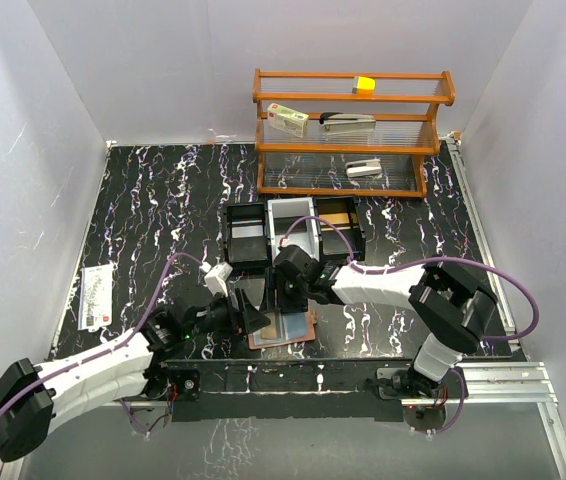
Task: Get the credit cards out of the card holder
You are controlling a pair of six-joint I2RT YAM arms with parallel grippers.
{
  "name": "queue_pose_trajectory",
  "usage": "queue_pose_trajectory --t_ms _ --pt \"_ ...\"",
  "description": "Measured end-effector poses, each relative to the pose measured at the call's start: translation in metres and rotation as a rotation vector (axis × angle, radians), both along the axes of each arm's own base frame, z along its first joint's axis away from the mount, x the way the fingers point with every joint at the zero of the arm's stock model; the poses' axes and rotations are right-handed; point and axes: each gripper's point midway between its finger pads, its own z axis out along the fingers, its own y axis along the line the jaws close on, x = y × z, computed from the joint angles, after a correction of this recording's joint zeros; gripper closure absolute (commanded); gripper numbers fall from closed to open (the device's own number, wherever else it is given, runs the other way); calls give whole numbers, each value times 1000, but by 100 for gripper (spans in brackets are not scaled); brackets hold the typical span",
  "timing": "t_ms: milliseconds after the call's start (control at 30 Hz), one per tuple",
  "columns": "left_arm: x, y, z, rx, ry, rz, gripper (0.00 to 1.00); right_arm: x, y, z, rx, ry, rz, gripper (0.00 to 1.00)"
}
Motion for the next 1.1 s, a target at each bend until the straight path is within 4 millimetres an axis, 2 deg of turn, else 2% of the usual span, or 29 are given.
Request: queue_pose_trajectory --t_ms 100,233,467,633,700,800,900,1100 --pt "-7 9 -12 49 37 -1 37 0 0 0 2 3 -2 52" --pt "-11 12 -16 68 55 -4 43 0 0 0 2 3 -3 52" --pt "-14 3 -30 81 113 -42 55 0 0 0 5 10 -3 52" --pt "-13 -6 -35 68 133 -58 59 0 -2 0 3 11 -1 52" --pt "-12 -9 -35 63 138 -65 56 1 -5 0 1 9 -4 52" --pt "-9 -13 -33 63 141 -69 45 2 -7 0 -3 7 -9 52" --pt "-7 -14 -28 68 136 -65 37 2 -7 0 -3 7 -11 52" --pt "2 -10 -14 87 97 -27 33 2 -8 0 -3 9 -23 52"
